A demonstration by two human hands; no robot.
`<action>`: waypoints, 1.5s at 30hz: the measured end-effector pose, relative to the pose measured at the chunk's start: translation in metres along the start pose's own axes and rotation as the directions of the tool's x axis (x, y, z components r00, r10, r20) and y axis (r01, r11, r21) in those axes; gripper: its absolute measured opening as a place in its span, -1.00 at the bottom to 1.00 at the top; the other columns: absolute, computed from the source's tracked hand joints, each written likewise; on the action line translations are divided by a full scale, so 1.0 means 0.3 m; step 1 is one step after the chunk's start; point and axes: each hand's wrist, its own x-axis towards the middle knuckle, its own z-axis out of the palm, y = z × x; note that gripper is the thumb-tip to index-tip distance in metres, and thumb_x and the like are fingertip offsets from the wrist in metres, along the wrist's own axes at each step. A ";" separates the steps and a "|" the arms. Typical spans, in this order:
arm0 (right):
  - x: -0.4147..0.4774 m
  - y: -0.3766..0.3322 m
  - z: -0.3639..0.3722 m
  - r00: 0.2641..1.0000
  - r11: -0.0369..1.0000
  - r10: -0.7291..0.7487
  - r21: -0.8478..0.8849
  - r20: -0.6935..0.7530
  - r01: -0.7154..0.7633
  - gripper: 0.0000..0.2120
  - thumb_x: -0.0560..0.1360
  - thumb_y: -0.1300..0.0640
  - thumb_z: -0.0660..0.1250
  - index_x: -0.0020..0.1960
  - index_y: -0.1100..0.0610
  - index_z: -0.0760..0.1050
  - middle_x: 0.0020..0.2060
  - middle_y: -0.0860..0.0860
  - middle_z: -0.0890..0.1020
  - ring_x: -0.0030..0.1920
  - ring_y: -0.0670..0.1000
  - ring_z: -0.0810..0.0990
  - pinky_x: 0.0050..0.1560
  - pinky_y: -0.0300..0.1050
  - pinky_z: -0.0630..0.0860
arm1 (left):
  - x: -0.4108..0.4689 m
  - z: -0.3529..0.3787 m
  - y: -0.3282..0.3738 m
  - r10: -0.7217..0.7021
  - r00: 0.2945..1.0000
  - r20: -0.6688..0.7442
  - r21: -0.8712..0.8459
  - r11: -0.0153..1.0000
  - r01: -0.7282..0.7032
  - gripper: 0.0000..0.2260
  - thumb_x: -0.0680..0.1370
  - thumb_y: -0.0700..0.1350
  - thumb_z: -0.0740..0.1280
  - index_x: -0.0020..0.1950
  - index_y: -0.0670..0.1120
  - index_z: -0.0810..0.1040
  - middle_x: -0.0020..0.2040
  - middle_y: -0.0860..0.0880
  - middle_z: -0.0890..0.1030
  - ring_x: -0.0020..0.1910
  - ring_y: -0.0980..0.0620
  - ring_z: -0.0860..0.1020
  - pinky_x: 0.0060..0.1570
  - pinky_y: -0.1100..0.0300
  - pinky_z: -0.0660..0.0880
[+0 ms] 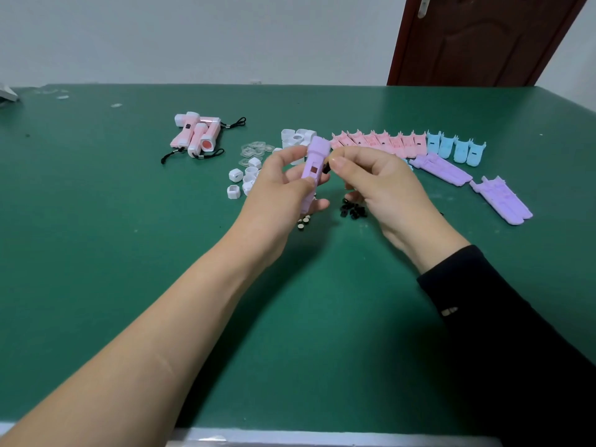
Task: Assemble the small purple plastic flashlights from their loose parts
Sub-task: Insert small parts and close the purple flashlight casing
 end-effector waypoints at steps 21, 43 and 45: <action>-0.002 0.011 0.020 0.982 0.990 -0.127 -0.086 -0.139 0.116 -0.85 0.52 0.20 0.36 -0.14 -0.03 0.61 -0.07 0.06 0.66 -0.13 -0.14 0.53 -0.04 -0.36 0.44 | -0.009 -0.007 0.000 0.049 0.993 0.106 0.070 0.996 -0.056 -0.64 0.61 -0.39 0.17 0.38 -0.13 0.37 0.18 0.01 0.66 0.21 0.12 0.59 0.07 0.18 0.55; -0.016 -0.032 0.060 0.991 0.985 0.004 -0.168 -0.135 -0.027 -0.89 0.56 0.20 0.30 -0.10 0.09 0.57 -0.22 -0.04 0.57 -0.21 -0.07 0.45 0.02 0.00 0.55 | -0.009 0.003 0.000 0.088 0.996 0.003 0.126 0.988 -0.088 -0.75 0.62 -0.32 0.22 0.23 -0.05 0.46 0.05 0.00 0.70 0.02 -0.09 0.55 0.23 -0.20 0.45; -0.016 -0.034 0.055 0.991 0.985 0.012 -0.166 -0.135 -0.034 -0.90 0.55 0.19 0.31 -0.10 0.10 0.59 -0.24 -0.05 0.57 -0.20 -0.06 0.46 0.02 0.00 0.54 | -0.007 0.000 0.000 0.098 0.995 0.017 0.143 0.985 -0.099 -0.75 0.63 -0.32 0.22 0.22 -0.03 0.47 0.03 0.06 0.70 0.04 -0.04 0.57 0.17 -0.08 0.51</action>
